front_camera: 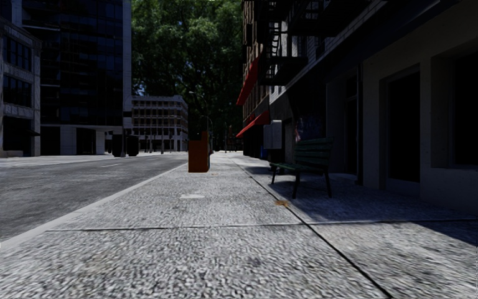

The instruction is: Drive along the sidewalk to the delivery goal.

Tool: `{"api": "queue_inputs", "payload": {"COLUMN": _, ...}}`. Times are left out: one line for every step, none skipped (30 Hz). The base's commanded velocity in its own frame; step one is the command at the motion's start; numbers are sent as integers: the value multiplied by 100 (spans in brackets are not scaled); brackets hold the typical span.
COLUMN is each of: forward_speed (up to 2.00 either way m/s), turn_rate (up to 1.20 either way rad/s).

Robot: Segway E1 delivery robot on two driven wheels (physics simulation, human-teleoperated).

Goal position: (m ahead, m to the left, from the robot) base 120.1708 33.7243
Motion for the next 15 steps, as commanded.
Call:
{"api": "queue_inputs", "payload": {"forward_speed": 200, "turn_rate": 0}}
{"api": "queue_inputs", "payload": {"forward_speed": 200, "turn_rate": 0}}
{"api": "queue_inputs", "payload": {"forward_speed": 200, "turn_rate": 0}}
{"api": "queue_inputs", "payload": {"forward_speed": 200, "turn_rate": 0}}
{"api": "queue_inputs", "payload": {"forward_speed": 200, "turn_rate": 0}}
{"api": "queue_inputs", "payload": {"forward_speed": 200, "turn_rate": 0}}
{"api": "queue_inputs", "payload": {"forward_speed": 200, "turn_rate": 0}}
{"api": "queue_inputs", "payload": {"forward_speed": 200, "turn_rate": 0}}
{"api": "queue_inputs", "payload": {"forward_speed": 200, "turn_rate": 0}}
{"api": "queue_inputs", "payload": {"forward_speed": 200, "turn_rate": 0}}
{"api": "queue_inputs", "payload": {"forward_speed": 200, "turn_rate": 0}}
{"api": "queue_inputs", "payload": {"forward_speed": 200, "turn_rate": 0}}
{"api": "queue_inputs", "payload": {"forward_speed": 200, "turn_rate": 0}}
{"api": "queue_inputs", "payload": {"forward_speed": 200, "turn_rate": 0}}
{"api": "queue_inputs", "payload": {"forward_speed": 200, "turn_rate": 0}}
